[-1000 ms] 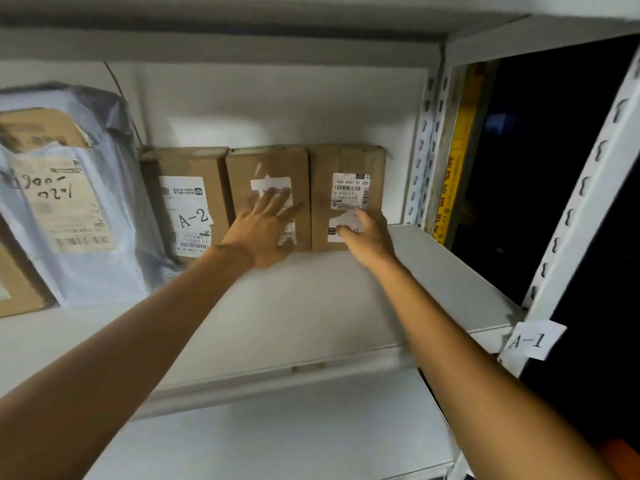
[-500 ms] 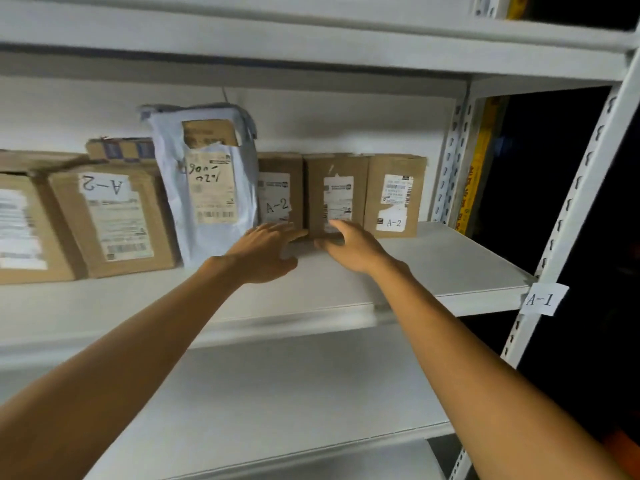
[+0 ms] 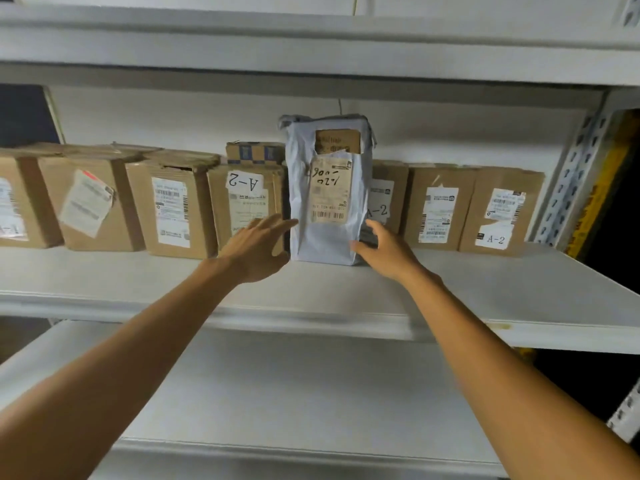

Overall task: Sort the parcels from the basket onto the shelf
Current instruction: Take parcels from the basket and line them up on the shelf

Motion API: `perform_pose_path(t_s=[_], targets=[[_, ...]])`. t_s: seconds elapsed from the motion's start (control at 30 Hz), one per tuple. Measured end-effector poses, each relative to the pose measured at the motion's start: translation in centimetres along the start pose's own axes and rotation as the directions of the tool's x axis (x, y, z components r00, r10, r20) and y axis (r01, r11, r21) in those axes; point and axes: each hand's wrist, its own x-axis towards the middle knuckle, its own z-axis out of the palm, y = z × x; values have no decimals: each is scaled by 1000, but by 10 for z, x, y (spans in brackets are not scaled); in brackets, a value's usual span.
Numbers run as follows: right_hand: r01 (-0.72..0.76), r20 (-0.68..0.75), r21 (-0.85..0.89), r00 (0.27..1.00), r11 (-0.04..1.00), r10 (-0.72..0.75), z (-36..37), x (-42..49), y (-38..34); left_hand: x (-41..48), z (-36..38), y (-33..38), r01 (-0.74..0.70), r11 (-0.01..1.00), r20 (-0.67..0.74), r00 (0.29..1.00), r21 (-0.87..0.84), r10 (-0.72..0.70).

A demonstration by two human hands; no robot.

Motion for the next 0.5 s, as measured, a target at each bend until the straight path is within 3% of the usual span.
perform_pose_path(t_s=[0.3, 0.5], targets=[[-62, -255, 281, 957, 958, 137, 47, 57, 1, 22, 26, -44, 212, 972, -187, 964, 104, -190], [-24, -355, 245, 928, 969, 112, 79, 74, -4, 31, 57, -53, 215, 955, -239, 957, 204, -165]])
